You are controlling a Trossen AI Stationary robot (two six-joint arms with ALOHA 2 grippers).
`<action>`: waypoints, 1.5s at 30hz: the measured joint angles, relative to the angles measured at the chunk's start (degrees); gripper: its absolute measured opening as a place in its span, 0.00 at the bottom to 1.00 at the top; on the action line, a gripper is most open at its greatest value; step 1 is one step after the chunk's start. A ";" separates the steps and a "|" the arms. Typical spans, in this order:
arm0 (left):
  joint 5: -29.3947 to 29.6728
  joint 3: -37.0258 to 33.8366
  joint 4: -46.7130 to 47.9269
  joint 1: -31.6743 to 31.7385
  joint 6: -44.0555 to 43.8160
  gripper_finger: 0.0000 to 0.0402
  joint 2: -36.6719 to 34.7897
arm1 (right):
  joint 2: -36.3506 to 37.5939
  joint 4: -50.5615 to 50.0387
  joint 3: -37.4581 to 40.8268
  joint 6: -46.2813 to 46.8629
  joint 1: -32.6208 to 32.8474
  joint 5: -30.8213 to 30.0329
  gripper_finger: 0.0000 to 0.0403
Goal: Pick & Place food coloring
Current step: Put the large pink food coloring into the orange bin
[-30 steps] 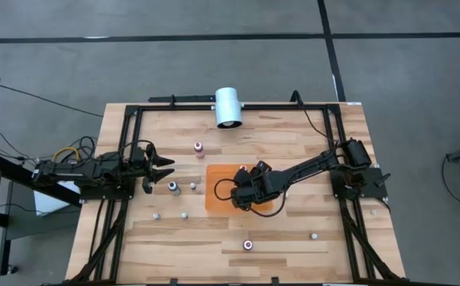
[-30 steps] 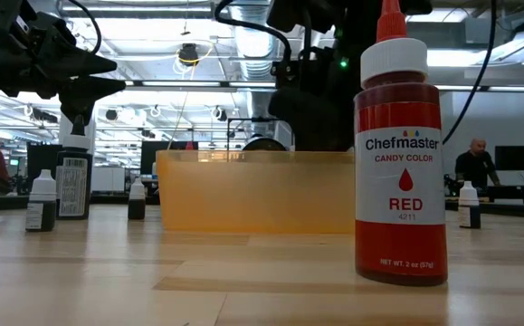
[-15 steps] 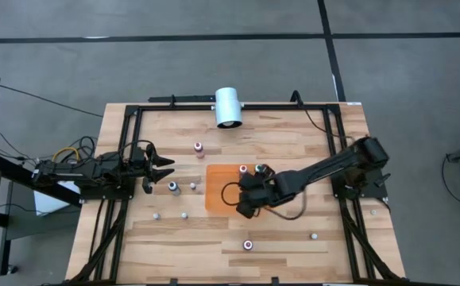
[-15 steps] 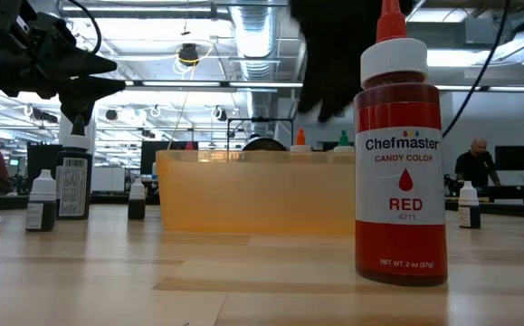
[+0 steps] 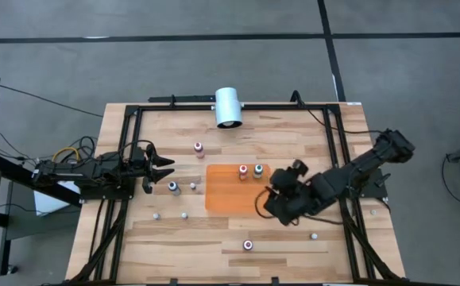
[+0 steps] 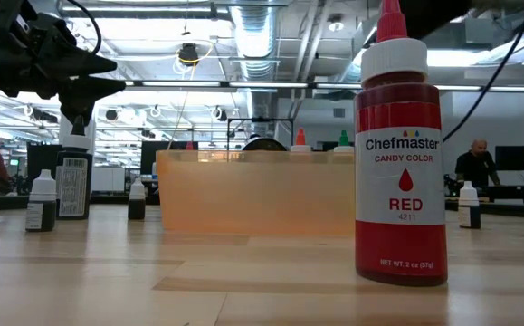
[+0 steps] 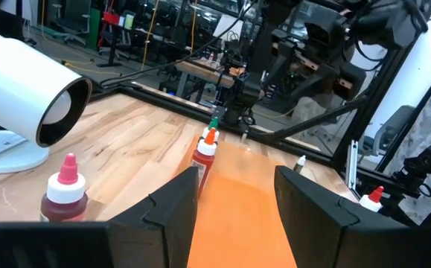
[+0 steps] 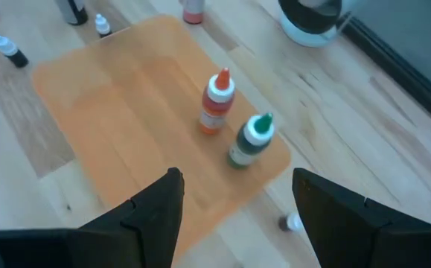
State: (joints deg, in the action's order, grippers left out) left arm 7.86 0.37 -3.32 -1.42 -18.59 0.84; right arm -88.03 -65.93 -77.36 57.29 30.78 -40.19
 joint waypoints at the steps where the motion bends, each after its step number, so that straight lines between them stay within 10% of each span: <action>1: 0.02 -0.01 -0.01 0.00 -0.46 0.42 -0.01 | 0.03 -0.88 0.00 2.04 1.20 -0.65 0.59; 19: 2.96 1.61 -0.80 -0.01 -3.55 0.42 0.63 | 5.83 -4.88 16.46 29.59 12.77 -2.14 0.59; 45: 11.60 2.63 -7.59 0.01 -6.25 0.42 10.36 | 45.68 36.43 38.49 -33.67 -12.14 -3.89 0.59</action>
State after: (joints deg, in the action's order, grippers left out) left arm 19.46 3.00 -10.91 -1.41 -24.84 11.20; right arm -42.35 -29.50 -38.87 23.62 18.65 -44.08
